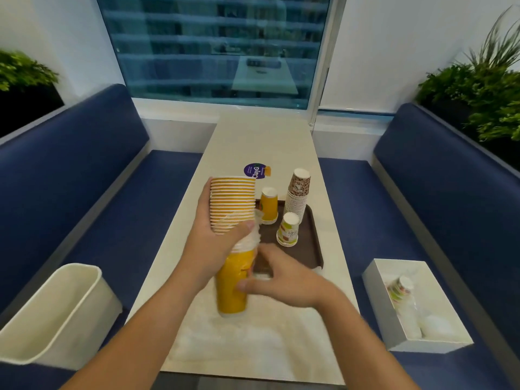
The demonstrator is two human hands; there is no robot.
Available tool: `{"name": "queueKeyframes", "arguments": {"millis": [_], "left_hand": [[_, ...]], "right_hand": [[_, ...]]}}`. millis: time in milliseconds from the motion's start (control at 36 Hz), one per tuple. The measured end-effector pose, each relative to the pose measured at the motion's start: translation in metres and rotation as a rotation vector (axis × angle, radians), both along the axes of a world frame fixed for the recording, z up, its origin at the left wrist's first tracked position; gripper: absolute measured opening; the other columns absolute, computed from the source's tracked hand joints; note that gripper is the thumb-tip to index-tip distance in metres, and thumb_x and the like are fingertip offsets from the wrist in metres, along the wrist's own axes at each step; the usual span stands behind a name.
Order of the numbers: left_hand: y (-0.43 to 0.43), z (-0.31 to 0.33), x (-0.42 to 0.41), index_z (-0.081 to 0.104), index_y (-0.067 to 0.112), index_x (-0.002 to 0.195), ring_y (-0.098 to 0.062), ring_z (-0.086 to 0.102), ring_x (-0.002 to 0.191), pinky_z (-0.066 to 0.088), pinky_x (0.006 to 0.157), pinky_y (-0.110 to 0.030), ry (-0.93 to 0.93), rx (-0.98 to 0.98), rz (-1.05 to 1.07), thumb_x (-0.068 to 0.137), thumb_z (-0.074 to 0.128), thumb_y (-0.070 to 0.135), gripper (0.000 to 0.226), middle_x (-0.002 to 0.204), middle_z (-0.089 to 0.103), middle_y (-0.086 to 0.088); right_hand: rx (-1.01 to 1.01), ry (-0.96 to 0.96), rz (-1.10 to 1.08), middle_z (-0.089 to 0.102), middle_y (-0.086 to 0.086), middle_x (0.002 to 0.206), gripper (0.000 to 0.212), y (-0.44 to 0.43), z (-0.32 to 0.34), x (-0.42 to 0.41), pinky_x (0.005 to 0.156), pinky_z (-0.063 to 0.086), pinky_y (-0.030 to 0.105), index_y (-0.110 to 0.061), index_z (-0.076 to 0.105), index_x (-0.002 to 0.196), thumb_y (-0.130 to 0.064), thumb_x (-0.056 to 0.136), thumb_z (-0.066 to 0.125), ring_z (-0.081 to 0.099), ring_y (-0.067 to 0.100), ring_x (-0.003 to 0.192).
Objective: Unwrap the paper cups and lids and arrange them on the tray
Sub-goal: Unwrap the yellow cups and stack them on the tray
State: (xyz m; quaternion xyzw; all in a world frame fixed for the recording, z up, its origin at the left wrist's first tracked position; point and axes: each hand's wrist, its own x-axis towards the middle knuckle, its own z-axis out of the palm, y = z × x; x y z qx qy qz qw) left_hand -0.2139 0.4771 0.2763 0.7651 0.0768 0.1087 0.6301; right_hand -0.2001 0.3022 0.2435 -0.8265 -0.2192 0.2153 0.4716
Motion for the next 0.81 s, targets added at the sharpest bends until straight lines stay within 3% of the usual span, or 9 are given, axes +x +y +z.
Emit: {"name": "queueKeyframes", "arguments": {"millis": [83,139,194,306,444,583,611,694,806], "left_hand": [[0.024,0.001,-0.007,0.021,0.061,0.152,-0.008,0.058,0.124,0.052,0.089,-0.022,-0.011,0.058,-0.075,0.078,0.083,0.047,0.098,0.144,0.047,0.027],[0.033,0.004,-0.011,0.02,0.062,0.151,-0.001,0.057,0.119,0.048,0.082,-0.013,-0.011,0.112,-0.126,0.076,0.083,0.049,0.099,0.138,0.046,0.034],[0.042,0.006,-0.014,0.019,0.066,0.149,0.001,0.059,0.115,0.051,0.08,-0.013,-0.006,0.143,-0.182,0.071,0.082,0.055,0.101,0.134,0.047,0.037],[0.062,0.006,-0.016,0.02,0.068,0.149,0.007,0.06,0.11,0.055,0.07,-0.01,-0.005,0.185,-0.234,0.072,0.085,0.051,0.103,0.125,0.049,0.04],[0.083,0.0,-0.017,0.022,0.063,0.151,0.002,0.061,0.111,0.053,0.068,-0.008,0.01,0.208,-0.238,0.078,0.086,0.044,0.099,0.126,0.05,0.038],[0.094,-0.006,-0.004,0.02,0.065,0.148,0.01,0.055,0.113,0.052,0.068,-0.006,0.022,0.281,-0.301,0.079,0.088,0.042,0.1,0.124,0.046,0.043],[0.097,-0.007,0.001,0.019,0.066,0.147,0.007,0.056,0.114,0.052,0.068,-0.007,0.032,0.292,-0.312,0.078,0.088,0.043,0.1,0.125,0.046,0.043],[0.104,-0.007,0.02,0.019,0.07,0.144,-0.002,0.059,0.116,0.054,0.074,-0.014,0.051,0.328,-0.348,0.075,0.087,0.051,0.098,0.124,0.046,0.045],[0.107,-0.001,0.053,0.018,0.076,0.137,-0.004,0.059,0.116,0.055,0.075,-0.015,0.076,0.375,-0.413,0.076,0.085,0.054,0.094,0.122,0.045,0.048]], "right_hand": [[0.009,-0.172,-0.162,0.043,-0.015,0.155,0.079,-0.005,0.023,0.02,0.116,0.039,0.039,-0.038,0.037,0.155,-0.075,0.089,0.06,0.042,0.005,0.143],[0.122,-0.267,-0.251,0.043,-0.02,0.149,0.056,0.0,0.053,0.022,0.108,0.037,0.018,-0.042,0.043,0.15,-0.063,0.099,0.048,0.041,-0.003,0.137],[0.145,-0.399,-0.215,0.051,-0.02,0.139,0.035,0.011,0.072,0.027,0.099,0.042,0.009,-0.038,0.058,0.137,-0.047,0.105,0.047,0.047,-0.005,0.13],[0.022,-0.471,-0.116,0.069,-0.009,0.104,0.023,0.036,0.084,0.033,0.084,0.049,0.023,-0.019,0.074,0.111,-0.03,0.107,0.054,0.061,0.006,0.099],[0.077,-0.522,-0.087,0.067,-0.015,0.087,0.017,0.055,0.077,0.035,0.07,0.043,0.012,-0.021,0.07,0.098,-0.023,0.107,0.055,0.06,-0.001,0.082],[0.177,-0.556,-0.352,0.064,-0.008,0.094,0.014,0.062,0.064,0.056,0.071,0.049,0.026,-0.028,0.061,0.105,-0.025,0.109,0.048,0.058,0.005,0.086],[0.155,-0.572,-0.321,0.063,-0.006,0.107,0.016,0.061,0.065,0.061,0.076,0.05,0.022,-0.032,0.057,0.116,-0.022,0.11,0.047,0.058,0.003,0.095],[-0.051,-0.663,-0.072,0.037,-0.005,0.143,0.061,0.059,0.069,0.074,0.09,0.046,0.011,-0.041,0.038,0.145,-0.002,0.1,0.053,0.047,0.002,0.116],[-0.491,-0.943,0.142,0.002,-0.006,0.166,0.096,0.06,0.067,0.106,0.094,0.049,0.026,-0.044,0.025,0.155,-0.005,0.086,0.08,0.038,0.019,0.129]]}}
